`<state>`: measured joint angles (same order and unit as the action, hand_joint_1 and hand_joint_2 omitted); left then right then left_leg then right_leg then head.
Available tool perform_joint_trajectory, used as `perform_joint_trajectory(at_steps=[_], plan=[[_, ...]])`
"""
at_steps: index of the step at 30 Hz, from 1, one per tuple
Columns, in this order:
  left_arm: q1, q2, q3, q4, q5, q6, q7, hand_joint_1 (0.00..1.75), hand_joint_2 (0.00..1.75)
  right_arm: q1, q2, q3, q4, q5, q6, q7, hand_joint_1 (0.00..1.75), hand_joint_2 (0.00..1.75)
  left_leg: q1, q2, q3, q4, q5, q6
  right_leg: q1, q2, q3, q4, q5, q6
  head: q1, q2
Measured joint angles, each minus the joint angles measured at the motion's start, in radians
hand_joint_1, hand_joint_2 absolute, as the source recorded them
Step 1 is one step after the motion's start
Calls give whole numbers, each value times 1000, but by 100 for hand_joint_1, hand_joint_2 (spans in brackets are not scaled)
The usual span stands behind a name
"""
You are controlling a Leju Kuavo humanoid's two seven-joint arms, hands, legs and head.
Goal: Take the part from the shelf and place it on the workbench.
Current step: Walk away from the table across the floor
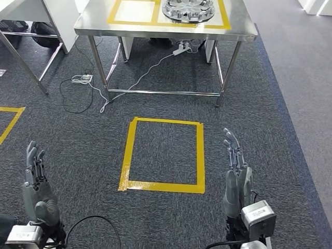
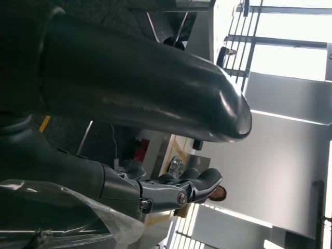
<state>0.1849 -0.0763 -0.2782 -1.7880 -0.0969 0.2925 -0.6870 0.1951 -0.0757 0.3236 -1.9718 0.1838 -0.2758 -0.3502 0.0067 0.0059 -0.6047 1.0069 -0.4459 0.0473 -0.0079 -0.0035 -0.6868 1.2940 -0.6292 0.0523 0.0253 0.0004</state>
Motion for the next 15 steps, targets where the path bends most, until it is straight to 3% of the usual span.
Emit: perform_joint_trajectory(at_steps=[3,4,6,7,10,11,12,13,15], plan=[[4,0,4,-3,0,0,0,0,0,-3,0,4,1,-5,-1,6,0,0,-5,0,-48,5,50,-21,5,0,203,-245,51,-21,0,0],[5,-1,5,-4,0,0,0,0,0,-4,0,5,1,-6,-2,7,0,0,-5,0,-57,5,65,-31,8,0,261,-331,53,-31,1,0],[8,-1,6,-4,0,0,0,0,0,-3,0,6,1,-6,-3,7,0,0,-1,1,-61,10,65,-46,6,-1,255,-345,59,-45,0,0],[10,-1,7,-4,0,0,0,0,0,-3,0,7,1,-6,-4,8,0,0,0,0,-67,29,43,-52,4,-2,252,-346,66,-52,-1,0],[16,-1,10,-4,0,0,0,0,0,-3,0,10,2,-2,-5,9,0,0,3,-1,-110,191,-81,-65,4,-5,237,-345,84,-63,-4,0],[18,-1,11,-4,0,0,0,0,0,-2,0,11,2,0,-5,10,0,0,3,-1,-121,246,-106,-67,5,-6,232,-343,88,-63,-4,0],[18,-1,11,-4,0,0,0,0,0,-2,0,12,3,4,-6,10,0,0,3,-1,-119,273,-112,-68,5,-6,228,-339,91,-63,-4,0],[19,-1,12,-4,0,0,0,0,0,-2,0,13,4,8,-8,10,0,0,3,-1,-100,262,-98,-67,5,-6,226,-336,93,-62,-4,0],[19,-1,12,-4,0,0,0,0,0,-2,0,15,4,22,-12,9,0,0,2,0,-22,146,-45,-59,6,-7,225,-328,93,-59,-4,0]])
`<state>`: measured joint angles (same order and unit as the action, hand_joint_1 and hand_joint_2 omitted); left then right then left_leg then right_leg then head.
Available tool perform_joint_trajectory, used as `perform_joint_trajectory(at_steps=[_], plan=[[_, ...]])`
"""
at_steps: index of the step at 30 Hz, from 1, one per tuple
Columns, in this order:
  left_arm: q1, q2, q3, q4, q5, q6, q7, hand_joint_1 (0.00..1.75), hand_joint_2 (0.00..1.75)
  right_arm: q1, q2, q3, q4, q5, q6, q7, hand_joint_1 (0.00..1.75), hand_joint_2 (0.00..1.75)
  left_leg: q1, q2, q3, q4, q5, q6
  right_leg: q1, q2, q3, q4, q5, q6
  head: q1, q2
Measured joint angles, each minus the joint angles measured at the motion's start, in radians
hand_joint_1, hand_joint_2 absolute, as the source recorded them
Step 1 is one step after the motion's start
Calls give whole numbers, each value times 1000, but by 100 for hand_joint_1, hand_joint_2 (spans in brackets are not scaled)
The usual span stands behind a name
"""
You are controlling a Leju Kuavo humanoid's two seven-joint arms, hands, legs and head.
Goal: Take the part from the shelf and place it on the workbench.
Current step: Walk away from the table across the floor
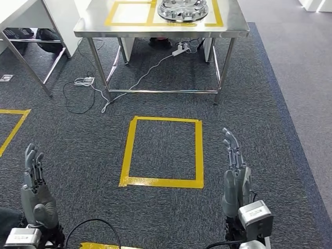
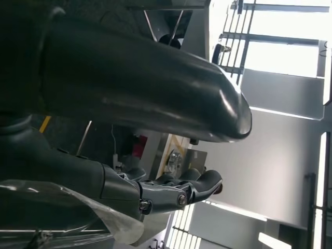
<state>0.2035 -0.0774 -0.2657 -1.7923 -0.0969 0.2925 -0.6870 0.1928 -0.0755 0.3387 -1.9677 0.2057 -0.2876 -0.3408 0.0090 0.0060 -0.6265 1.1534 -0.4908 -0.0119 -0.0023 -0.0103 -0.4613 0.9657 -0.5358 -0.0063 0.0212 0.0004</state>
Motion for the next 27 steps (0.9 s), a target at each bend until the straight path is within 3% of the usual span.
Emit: perform_joint_trajectory(at_steps=[2,5,7,8,10,11,12,13,14,16,17,19,21,23,25,27], plan=[[0,0,1,-1,0,0,0,0,0,-1,0,3,0,12,-5,0,0,0,-5,4,58,-99,27,13,3,-3,-6,6,-1,6,1,0],[-1,0,4,-3,0,-1,0,0,0,-3,0,7,0,23,-9,0,0,0,-9,1,65,-134,19,36,6,-12,-15,9,-1,21,0,0],[-1,-1,5,-4,0,-2,-1,0,0,-5,0,8,0,28,-10,0,0,0,-3,-7,64,-150,19,49,6,-10,-34,32,-21,32,3,0],[0,-2,5,-4,0,-2,-1,0,0,-5,0,8,0,29,-11,0,0,0,1,-12,62,-155,22,52,5,-6,-57,74,-45,36,5,0],[0,-2,7,-5,0,-3,-1,0,0,-5,0,9,0,29,-12,0,0,0,0,-20,56,-156,26,57,1,4,-126,212,-106,42,8,0],[1,-2,7,-5,0,-3,-1,0,0,-5,0,10,1,29,-12,1,0,0,0,-25,54,-155,28,58,-1,6,-160,277,-126,44,8,0],[1,-2,7,-5,0,-4,-1,0,0,-4,0,10,2,29,-12,1,0,0,0,-31,53,-155,29,57,-1,7,-181,312,-126,46,8,0],[1,-2,8,-5,0,-4,-1,0,0,-4,0,10,3,29,-12,1,0,0,0,-37,53,-155,30,56,-2,8,-184,307,-107,46,8,0],[1,-2,8,-5,0,-4,-1,0,0,-4,0,10,4,29,-12,2,0,0,0,-45,53,-154,31,54,-3,12,-165,259,-69,45,9,0],[0,-2,8,-5,0,-4,-1,0,0,-4,0,10,5,29,-12,2,0,0,-2,-63,51,-151,34,49,-7,47,-103,115,4,41,8,0],[0,-3,8,-5,0,-5,-1,0,0,-4,0,10,5,28,-11,1,0,0,-3,-71,47,-149,36,44,-9,65,-77,60,22,38,8,0],[0,-3,9,-5,0,-5,-1,0,0,-3,0,10,5,28,-11,1,0,0,-2,-87,36,-147,42,31,-9,79,-61,26,25,33,8,0],[1,-2,9,-5,0,-5,-1,0,0,-3,0,10,5,28,-11,1,0,0,1,-95,29,-144,46,19,-9,59,-59,22,30,23,7,0],[0,-2,8,-5,0,-5,-1,0,0,-4,0,11,5,29,-11,1,0,0,0,-66,8,-98,14,8,-13,34,-57,16,36,11,2,0],[0,-2,8,-5,-1,-5,-1,0,0,-1,0,10,5,30,-11,1,0,0,0,-30,-44,23,-54,0,-13,9,-58,15,37,6,-4,0],[1,-2,8,-5,-2,-6,-1,0,0,1,0,10,5,30,-12,1,0,0,2,-20,-86,131,-95,-5,-12,-18,-60,16,37,5,-4,0]])
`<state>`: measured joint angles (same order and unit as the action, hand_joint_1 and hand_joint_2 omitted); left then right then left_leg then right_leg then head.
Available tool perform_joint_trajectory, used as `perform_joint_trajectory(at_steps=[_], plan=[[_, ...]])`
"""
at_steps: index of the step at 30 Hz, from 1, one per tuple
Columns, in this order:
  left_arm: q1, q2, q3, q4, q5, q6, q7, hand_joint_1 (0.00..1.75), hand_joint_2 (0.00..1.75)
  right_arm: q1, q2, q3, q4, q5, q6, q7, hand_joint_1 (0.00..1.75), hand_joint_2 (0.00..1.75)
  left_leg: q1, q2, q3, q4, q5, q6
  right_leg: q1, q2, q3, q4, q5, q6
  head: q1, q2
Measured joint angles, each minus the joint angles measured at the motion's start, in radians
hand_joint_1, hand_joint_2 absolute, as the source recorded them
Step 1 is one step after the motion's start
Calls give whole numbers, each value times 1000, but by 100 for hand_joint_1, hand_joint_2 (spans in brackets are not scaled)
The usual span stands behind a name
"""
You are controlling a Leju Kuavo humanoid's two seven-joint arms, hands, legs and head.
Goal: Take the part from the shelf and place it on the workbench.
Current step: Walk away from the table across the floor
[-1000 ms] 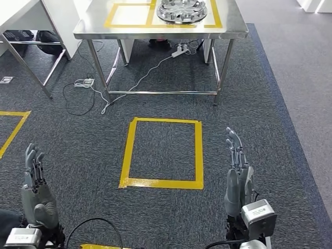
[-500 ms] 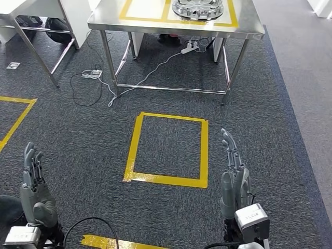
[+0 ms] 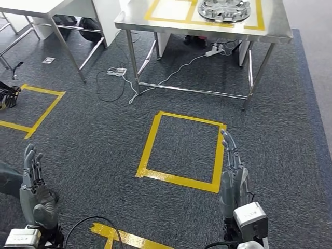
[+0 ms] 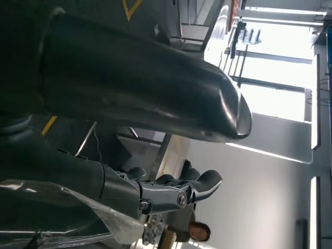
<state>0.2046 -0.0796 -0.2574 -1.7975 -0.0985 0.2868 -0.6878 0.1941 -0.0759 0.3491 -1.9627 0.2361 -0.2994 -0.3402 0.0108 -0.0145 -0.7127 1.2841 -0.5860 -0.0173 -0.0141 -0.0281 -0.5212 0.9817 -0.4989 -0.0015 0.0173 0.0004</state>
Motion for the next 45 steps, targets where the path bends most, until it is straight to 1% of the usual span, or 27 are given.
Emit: perform_joint_trajectory(at_steps=[1,2,3,5,7,9,11,13,14,15,16,17,18,20,22,24,26,29,31,32,35,37,39,40,42,43,45], plan=[[0,0,0,0,-1,0,0,0,0,0,0,0,0,0,0,0,0,0,0,2,2,7,6,-1,0,-13,0,0,0,0,0,0],[0,0,0,0,-2,0,0,0,0,0,0,0,0,0,0,-1,0,0,0,5,24,-27,29,0,0,-24,0,1,0,1,0,0],[0,0,0,0,-3,-1,0,0,0,0,0,0,0,0,0,-1,0,0,0,14,62,-93,62,2,0,-35,2,1,-1,2,0,0],[-2,0,0,0,-5,-1,0,0,0,0,0,0,0,0,0,-2,0,0,-5,56,133,-226,103,10,6,-51,4,3,-5,9,-1,0],[-2,0,0,0,-5,-1,0,0,0,-1,0,0,0,0,0,-3,0,0,-11,79,154,-277,107,20,13,-67,4,5,-7,18,0,0],[-1,0,1,0,-5,-1,0,0,0,-2,0,0,0,0,0,-4,0,0,-11,61,149,-281,111,31,12,-78,3,5,-11,28,2,0],[-1,-1,1,0,-6,-2,0,0,0,-2,0,0,0,1,0,-4,0,0,-7,42,146,-284,117,43,9,-45,-14,44,-42,38,5,0],[-1,-3,1,0,-6,-3,0,0,0,-1,0,0,0,1,1,-4,0,0,-5,24,141,-284,121,52,7,6,-69,165,-109,43,9,0],[-1,-3,2,0,-6,-3,0,0,0,0,0,0,0,1,2,-4,0,0,-6,14,138,-284,122,55,7,18,-104,237,-138,43,10,0],[-1,-3,2,0,-6,-3,0,0,0,0,0,0,0,1,2,-4,0,0,-7,4,136,-284,123,57,7,23,-131,290,-152,43,10,0],[-1,-3,2,0,-6,-3,0,0,0,0,0,0,0,1,3,-4,0,0,-8,-7,136,-283,124,57,7,26,-141,304,-145,41,10,0],[-1,-3,3,0,-6,-3,0,0,0,0,0,0,0,1,3,-4,0,0,-9,-19,136,-283,124,58,7,28,-131,279,-119,39,10,0],[-1,-4,3,0,-5,-3,0,0,0,-1,0,0,0,1,3,-4,0,0,-9,-31,138,-283,124,57,7,36,-104,217,-79,34,10,0],[-1,-4,4,0,-5,-3,0,0,0,-1,0,0,0,2,4,-4,0,0,-9,-53,136,-281,126,53,5,79,-42,78,-17,24,9,0],[-1,-5,4,0,-4,-4,0,0,0,-1,0,0,0,4,4,-3,0,0,-7,-72,125,-278,131,42,5,109,-13,16,-5,19,9,0],[0,-4,4,-1,-4,-4,0,0,0,-2,0,0,0,4,4,-3,0,0,-4,-90,113,-277,138,29,4,93,-9,9,-3,16,8,0],[-1,-4,4,-3,-4,-4,0,0,0,-2,0,-1,0,4,5,-3,0,0,-6,-71,99,-250,120,17,-1,68,-3,0,2,8,3,0],[-2,-4,4,-4,-4,-4,0,0,0,-1,0,-1,0,4,5,-3,0,0,-4,-11,24,-81,33,1,-2,25,3,-4,1,-2,-8,0],[0,-4,4,-4,-4,-4,0,0,0,-1,0,-2,0,4,5,-3,0,0,1,0,-12,-2,13,-6,-1,-2,4,-3,-1,-3,-8,0],[0,-4,4,-3,-4,-4,0,0,0,-1,0,-2,0,4,5,-3,0,0,2,3,-3,-16,30,-7,-1,-14,5,-3,-3,-2,-9,0],[-1,-4,4,-4,-3,-4,0,0,0,-2,0,-2,0,6,4,-3,0,0,-1,41,97,-204,113,0,3,-44,12,1,-11,8,-9,0],[-1,-4,5,-4,-1,-4,0,0,0,-3,0,-1,0,7,4,-3,0,0,-7,63,130,-272,126,11,9,-59,12,5,-17,18,-9,0],[0,-4,6,-4,0,-4,0,0,0,-4,0,-1,0,7,3,-4,0,0,-10,50,125,-275,125,23,10,-73,13,4,-19,27,-7,0],[0,-5,7,-4,1,-4,0,0,0,-5,0,-1,0,7,3,-3,0,0,-9,42,124,-277,127,28,8,-67,11,7,-24,33,-7,0],[-1,-6,8,-4,0,-5,0,0,0,-7,0,-1,0,7,3,-3,0,0,-5,27,125,-282,131,41,4,-25,-16,64,-63,41,-3,0],[-2,-7,9,-4,0,-5,0,0,0,-6,0,0,0,7,3,-3,0,0,-4,19,124,-283,132,45,3,2,-45,124,-96,44,-1,0],[-1,-7,10,-4,0,-5,0,0,0,-3,0,0,0,6,3,-3,0,0,-5,2,122,-283,133,49,3,24,-114,262,-150,46,2,0]])
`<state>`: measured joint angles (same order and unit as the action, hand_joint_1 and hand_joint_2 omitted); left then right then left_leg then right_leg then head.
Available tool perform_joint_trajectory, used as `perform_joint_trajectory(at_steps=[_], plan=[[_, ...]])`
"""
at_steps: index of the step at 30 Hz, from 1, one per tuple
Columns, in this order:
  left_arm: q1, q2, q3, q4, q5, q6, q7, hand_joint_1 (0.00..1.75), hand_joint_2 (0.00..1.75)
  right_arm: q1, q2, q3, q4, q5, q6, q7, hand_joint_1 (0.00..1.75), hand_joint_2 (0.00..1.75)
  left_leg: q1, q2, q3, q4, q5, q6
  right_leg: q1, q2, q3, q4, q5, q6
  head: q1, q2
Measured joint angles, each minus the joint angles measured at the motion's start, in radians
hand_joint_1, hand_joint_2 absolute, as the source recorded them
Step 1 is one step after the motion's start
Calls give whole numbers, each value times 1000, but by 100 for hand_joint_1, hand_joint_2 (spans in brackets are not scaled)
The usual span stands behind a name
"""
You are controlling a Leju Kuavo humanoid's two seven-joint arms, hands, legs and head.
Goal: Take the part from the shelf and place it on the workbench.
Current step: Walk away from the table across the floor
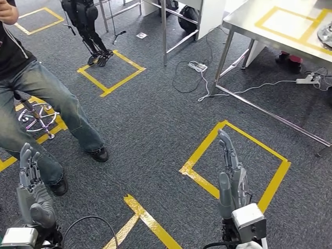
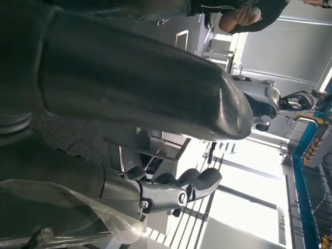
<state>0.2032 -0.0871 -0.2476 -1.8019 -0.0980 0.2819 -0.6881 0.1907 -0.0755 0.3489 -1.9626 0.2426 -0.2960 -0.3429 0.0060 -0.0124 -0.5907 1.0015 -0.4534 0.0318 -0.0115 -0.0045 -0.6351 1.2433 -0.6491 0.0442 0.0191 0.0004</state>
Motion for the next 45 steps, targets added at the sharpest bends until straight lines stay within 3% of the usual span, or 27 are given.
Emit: perform_joint_trajectory(at_steps=[1,2,4,5,6,8,10,12,14,15,17,18,20,22,23,25,27,29,31,32,33,34,36,38,40,42,45], plan=[[0,0,0,0,0,0,0,0,0,1,0,0,0,0,0,0,0,0,-1,-10,0,0,0,0,0,2,-21,37,-4,0,0,0],[1,0,1,0,0,0,0,0,0,1,0,0,0,0,0,1,0,0,-1,-21,1,1,0,0,0,3,-24,36,12,0,0,0],[0,0,1,0,0,0,0,0,0,1,0,0,0,0,0,1,0,0,-1,-45,4,1,0,-1,-1,19,22,-73,88,-6,0,0],[0,0,1,0,0,-1,0,0,0,1,0,0,0,0,0,1,0,0,-2,-56,3,3,0,-3,-2,41,52,-142,120,-10,0,0],[0,0,2,0,0,-1,0,0,0,1,0,0,0,0,-1,0,0,0,-3,-66,1,5,0,-6,-3,60,79,-199,138,-13,0,0],[0,0,2,0,0,-2,0,0,0,2,0,0,0,0,-2,0,0,0,0,-85,-10,8,5,-20,-2,80,99,-241,139,-17,-1,0],[2,0,2,-1,0,-2,0,0,0,1,0,0,0,0,-2,-1,0,0,3,-96,-18,10,9,-33,-2,60,103,-246,143,-25,-1,0],[0,0,2,-1,0,-1,0,0,0,1,0,-1,0,0,-3,-1,0,0,0,-65,-37,50,-17,-42,-6,35,108,-252,147,-36,-6,0],[0,0,2,-1,0,-1,0,0,0,2,0,-1,0,1,-3,-2,0,0,1,-20,-89,167,-79,-51,-5,7,113,-253,144,-44,-11,0],[0,0,2,-1,1,-1,0,0,0,3,0,-1,0,1,-3,-2,0,0,3,-11,-120,233,-107,-55,-4,-8,115,-253,142,-46,-11,0],[2,0,2,-1,1,-1,0,0,0,3,0,-1,0,0,-3,-2,0,0,6,-4,-144,291,-114,-60,-3,-35,118,-253,138,-46,-12,0],[2,1,2,-1,1,-1,0,0,0,2,0,-1,0,0,-3,-2,0,0,7,0,-127,261,-91,-60,-3,-47,121,-253,136,-45,-12,0],[1,1,2,-1,1,-1,0,0,0,2,0,-1,0,0,-3,-2,0,0,4,31,-54,128,-30,-56,-1,-68,129,-252,129,-38,-12,0],[1,1,2,-1,1,-1,0,0,0,1,0,-1,0,1,-3,-2,0,0,-2,64,-6,32,-3,-45,5,-84,132,-250,122,-29,-11,0],[1,1,2,-1,1,-1,0,0,0,1,0,-1,0,1,-3,-2,0,0,-6,71,-2,19,-6,-40,8,-92,133,-250,120,-25,-10,0],[3,1,3,-2,1,-1,0,0,0,0,0,-1,0,1,-3,-2,0,0,-7,53,-7,14,-3,-29,8,-101,133,-249,114,-15,-8,0],[2,0,4,-3,0,-1,0,0,0,0,0,-1,0,1,-4,-3,0,0,-3,35,-7,9,0,-16,4,-64,118,-213,86,-5,-4,0],[1,-1,4,-4,0,-1,0,0,0,1,0,0,0,1,-5,-4,0,0,0,18,-7,7,1,-7,2,-12,64,-100,28,-2,2,0],[1,-1,4,-4,0,-1,0,0,0,3,0,0,0,1,-5,-4,0,0,-1,-4,-8,8,2,-5,2,2,-4,25,-14,-1,3,0],[2,-1,4,-4,0,-1,0,0,0,3,0,0,0,0,-5,-4,0,0,-1,-15,-7,8,2,-5,1,3,-21,47,-8,-2,4,0],[2,-1,5,-4,0,-1,0,0,0,3,0,0,0,0,-5,-4,0,0,-1,-28,-5,8,2,-5,1,5,-18,29,19,-3,4,0],[2,-1,5,-4,0,-1,0,0,0,3,0,0,0,1,-5,-4,0,0,-1,-40,-3,9,1,-5,0,10,3,-27,60,-5,4,0],[1,-1,5,-4,0,-1,0,0,0,3,0,0,0,1,-6,-4,0,0,-1,-63,-3,12,1,-10,-4,48,61,-164,125,-9,3,0],[1,-2,5,-4,0,-1,0,0,0,3,0,0,0,1,-7,-4,0,0,1,-83,-12,15,4,-23,-5,77,90,-226,139,-13,2,0],[2,-1,5,-4,0,-2,0,0,0,2,0,0,0,2,-7,-3,0,0,3,-102,-21,14,11,-38,-3,66,95,-232,139,-20,2,0],[2,-1,5,-4,0,-2,0,0,0,2,0,-1,0,2,-8,-4,0,0,2,-83,-34,39,-5,-47,-5,42,98,-239,144,-31,-1,0],[1,-1,5,-4,0,-2,0,0,0,3,0,-1,0,3,-8,-3,0,0,0,-15,-109,204,-92,-57,-2,1,101,-242,144,-43,-8,0]])
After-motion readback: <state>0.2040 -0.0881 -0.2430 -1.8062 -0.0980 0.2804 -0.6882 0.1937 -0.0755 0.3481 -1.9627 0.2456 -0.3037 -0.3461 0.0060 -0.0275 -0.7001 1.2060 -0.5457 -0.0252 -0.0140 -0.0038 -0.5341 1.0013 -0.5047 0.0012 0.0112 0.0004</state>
